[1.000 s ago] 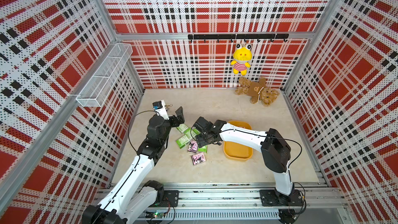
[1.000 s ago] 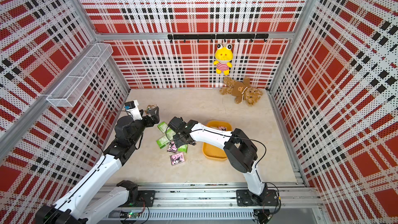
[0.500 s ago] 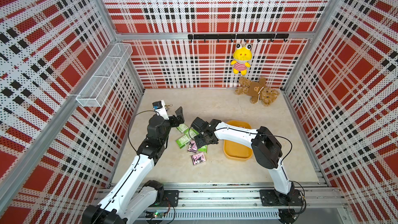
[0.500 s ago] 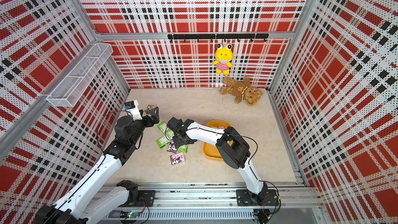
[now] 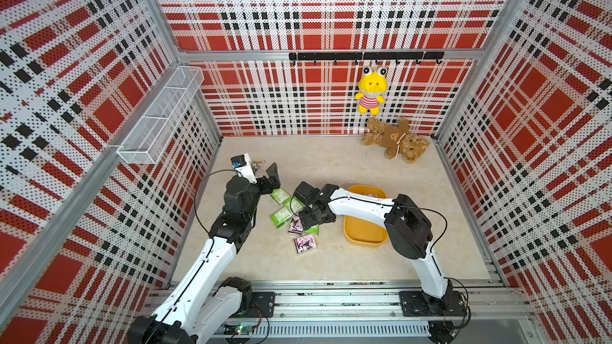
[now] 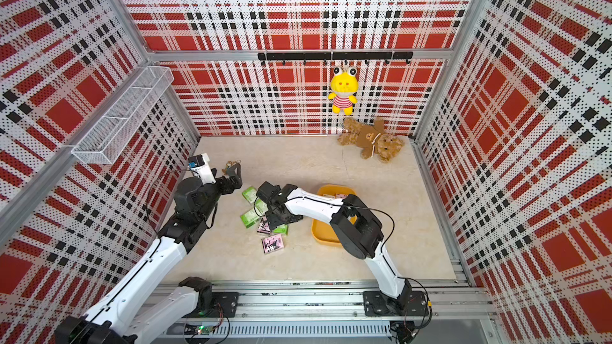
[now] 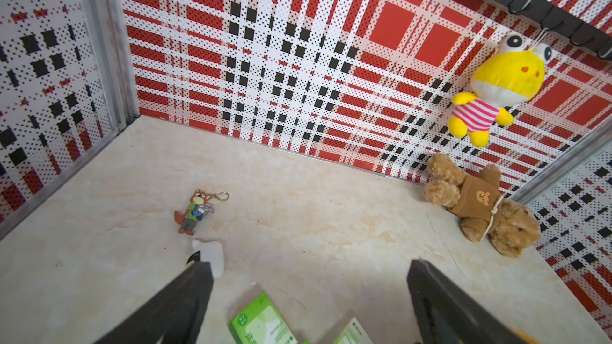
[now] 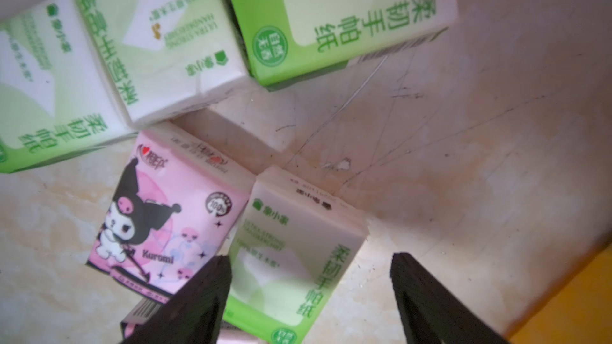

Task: Put the pocket tissues into the storage box
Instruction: Pick up the pocket tissues from the center of the board.

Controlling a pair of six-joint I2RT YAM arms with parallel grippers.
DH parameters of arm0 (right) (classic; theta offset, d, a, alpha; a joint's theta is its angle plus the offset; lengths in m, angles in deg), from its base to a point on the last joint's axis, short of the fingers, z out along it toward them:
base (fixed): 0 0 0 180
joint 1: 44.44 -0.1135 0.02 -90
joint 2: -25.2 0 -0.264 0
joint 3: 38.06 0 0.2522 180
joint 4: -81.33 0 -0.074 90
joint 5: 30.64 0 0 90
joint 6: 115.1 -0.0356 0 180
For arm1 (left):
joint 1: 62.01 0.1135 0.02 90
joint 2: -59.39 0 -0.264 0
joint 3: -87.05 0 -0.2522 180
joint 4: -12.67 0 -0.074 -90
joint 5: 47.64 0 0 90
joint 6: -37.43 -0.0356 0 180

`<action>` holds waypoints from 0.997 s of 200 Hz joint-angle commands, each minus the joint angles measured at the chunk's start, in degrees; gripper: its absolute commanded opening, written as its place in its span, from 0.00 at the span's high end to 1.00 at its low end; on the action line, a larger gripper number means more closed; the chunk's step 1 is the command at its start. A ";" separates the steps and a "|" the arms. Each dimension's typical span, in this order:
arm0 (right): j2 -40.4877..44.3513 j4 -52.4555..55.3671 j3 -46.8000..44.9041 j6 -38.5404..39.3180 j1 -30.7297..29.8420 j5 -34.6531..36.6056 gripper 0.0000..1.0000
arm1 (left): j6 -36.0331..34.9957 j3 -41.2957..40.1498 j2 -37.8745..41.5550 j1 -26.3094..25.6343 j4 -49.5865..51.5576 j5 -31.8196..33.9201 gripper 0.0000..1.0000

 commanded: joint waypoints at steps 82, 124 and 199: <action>-3.80 3.43 3.78 -0.73 -1.39 -0.20 0.17 | -0.61 -1.50 1.86 1.38 -0.15 -0.91 0.01; -4.56 4.74 4.52 -1.66 -1.35 0.38 0.22 | -0.56 -1.75 2.22 1.88 -0.15 -1.33 0.01; -4.53 5.57 4.91 -1.51 -1.33 1.26 0.45 | -0.35 -2.12 2.76 2.39 -0.06 -1.69 0.01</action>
